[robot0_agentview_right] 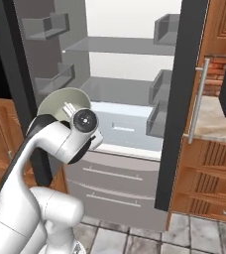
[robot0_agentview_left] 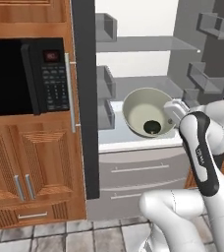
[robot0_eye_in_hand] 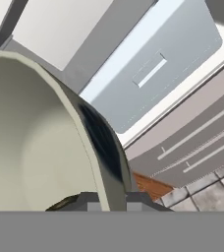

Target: Move the mug from next to the sink to the open cabinet. Then, move the bowl with the squash to the fridge to clear the area for faucet cleaning.

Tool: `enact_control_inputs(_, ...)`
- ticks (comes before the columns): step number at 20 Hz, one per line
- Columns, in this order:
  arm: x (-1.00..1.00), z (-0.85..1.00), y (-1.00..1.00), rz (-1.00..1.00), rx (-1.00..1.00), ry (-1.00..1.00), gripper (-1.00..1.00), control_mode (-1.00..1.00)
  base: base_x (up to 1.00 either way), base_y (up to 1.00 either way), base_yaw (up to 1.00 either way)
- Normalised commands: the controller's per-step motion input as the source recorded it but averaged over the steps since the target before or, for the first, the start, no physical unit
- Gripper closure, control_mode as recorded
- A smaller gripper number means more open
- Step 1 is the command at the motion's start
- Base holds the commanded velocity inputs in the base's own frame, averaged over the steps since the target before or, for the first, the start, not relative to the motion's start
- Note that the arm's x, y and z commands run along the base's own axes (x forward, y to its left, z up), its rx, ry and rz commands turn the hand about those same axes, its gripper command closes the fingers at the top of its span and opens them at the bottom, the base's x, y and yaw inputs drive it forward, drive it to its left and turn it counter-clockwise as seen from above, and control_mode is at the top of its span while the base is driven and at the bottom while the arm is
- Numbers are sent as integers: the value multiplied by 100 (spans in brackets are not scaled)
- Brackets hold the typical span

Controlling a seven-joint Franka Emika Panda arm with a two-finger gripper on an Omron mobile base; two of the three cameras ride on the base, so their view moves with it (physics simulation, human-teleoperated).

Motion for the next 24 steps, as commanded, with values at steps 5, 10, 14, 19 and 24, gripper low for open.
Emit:
enact_control_inputs(5, 0, 0, 0, 0, 0, 0, 100, 100, 54, -9, -11)
enact_control_inputs(10, 0, 0, 0, 0, 0, 0, 100, 100, 80, -10, -11)
enact_control_inputs(14, 0, 0, 0, 0, 0, 0, 100, 100, 82, 0, -9)
enact_control_inputs(19, 0, 0, 0, 0, 0, 0, 100, 100, 79, 0, -6)
enact_control_inputs(24, 49, 0, -1, -1, 1, 21, 100, -100, 13, 0, -1)
